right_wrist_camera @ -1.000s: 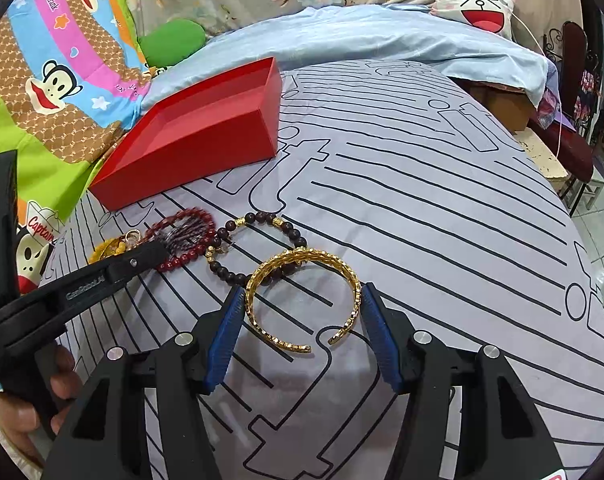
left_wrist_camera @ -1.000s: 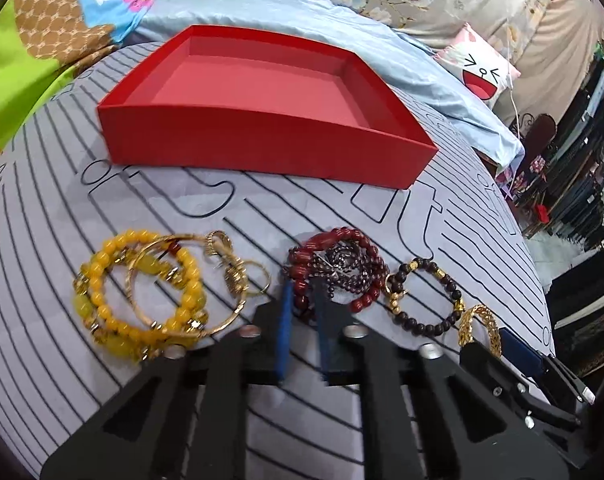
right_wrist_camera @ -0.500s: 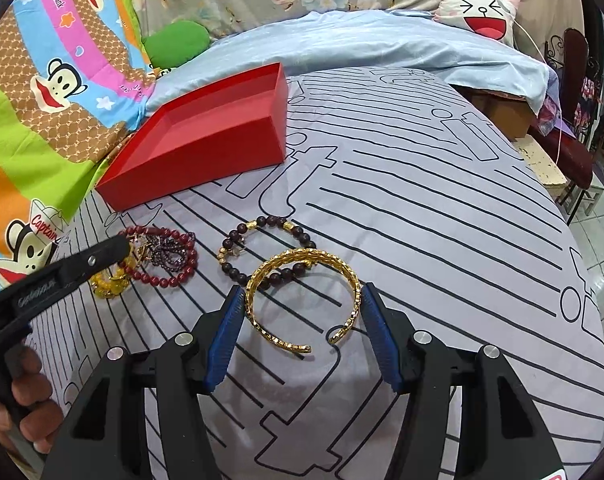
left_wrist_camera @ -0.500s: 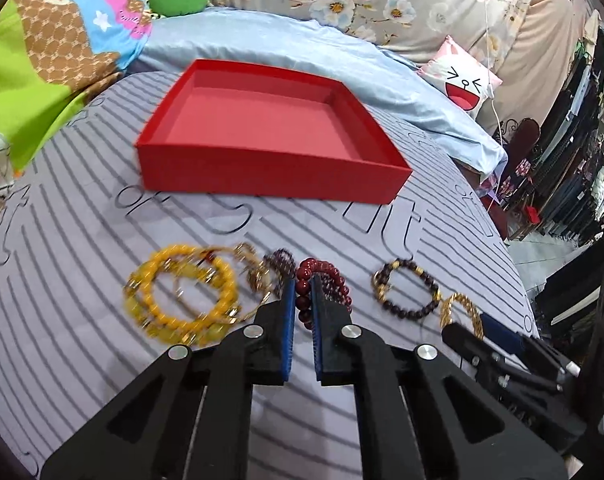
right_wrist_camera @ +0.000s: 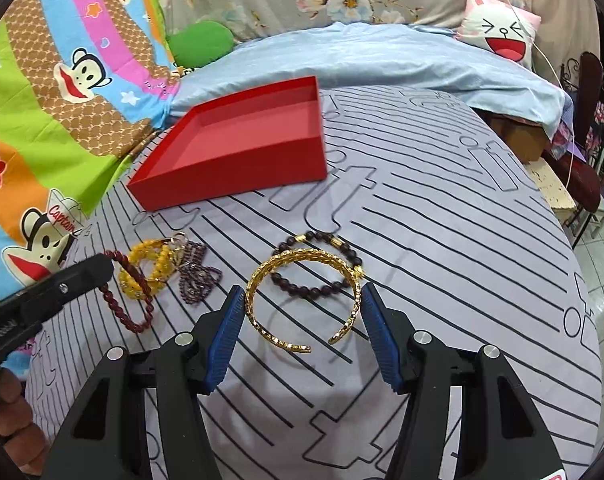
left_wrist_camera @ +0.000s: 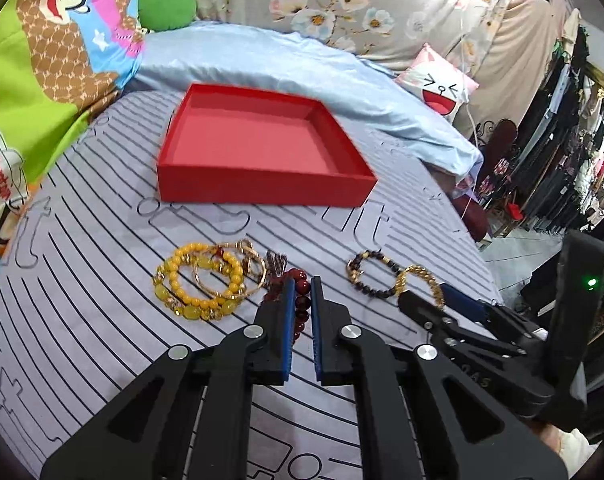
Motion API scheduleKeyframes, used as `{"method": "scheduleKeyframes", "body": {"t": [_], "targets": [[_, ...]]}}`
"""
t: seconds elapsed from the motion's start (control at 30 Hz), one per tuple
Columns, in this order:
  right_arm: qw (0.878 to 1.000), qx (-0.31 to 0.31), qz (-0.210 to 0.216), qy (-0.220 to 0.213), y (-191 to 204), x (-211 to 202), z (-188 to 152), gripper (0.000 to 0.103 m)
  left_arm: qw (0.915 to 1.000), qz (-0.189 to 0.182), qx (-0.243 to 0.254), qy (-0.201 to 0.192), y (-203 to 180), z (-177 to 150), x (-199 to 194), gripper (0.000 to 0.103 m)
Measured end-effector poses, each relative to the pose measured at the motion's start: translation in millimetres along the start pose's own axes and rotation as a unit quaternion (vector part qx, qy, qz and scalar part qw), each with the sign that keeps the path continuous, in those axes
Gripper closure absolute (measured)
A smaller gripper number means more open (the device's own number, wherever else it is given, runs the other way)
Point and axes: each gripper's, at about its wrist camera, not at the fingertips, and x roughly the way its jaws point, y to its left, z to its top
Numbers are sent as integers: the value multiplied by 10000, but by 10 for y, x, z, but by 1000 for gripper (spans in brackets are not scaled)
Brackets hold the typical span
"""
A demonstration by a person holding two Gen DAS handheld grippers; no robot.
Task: Organize jewelry
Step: 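Carry the gold cuff and red bead bracelet with both tools over the red tray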
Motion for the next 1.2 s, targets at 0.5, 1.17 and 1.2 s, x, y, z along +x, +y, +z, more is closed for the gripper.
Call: {"method": "scheduleKeyframes", "body": {"t": [0.5, 1.17, 1.2], "targets": [[9981, -373, 387, -296, 206, 74, 969, 46, 9983, 86, 41, -580, 315, 1055, -118, 96], [9974, -624, 330, 125, 470, 1310, 2027, 46, 9954, 770, 412, -394, 568, 2023, 1170, 95], [9973, -641, 318, 143, 477, 1352, 2044, 46, 9955, 778, 410, -362, 578, 2034, 1228, 95]]}}
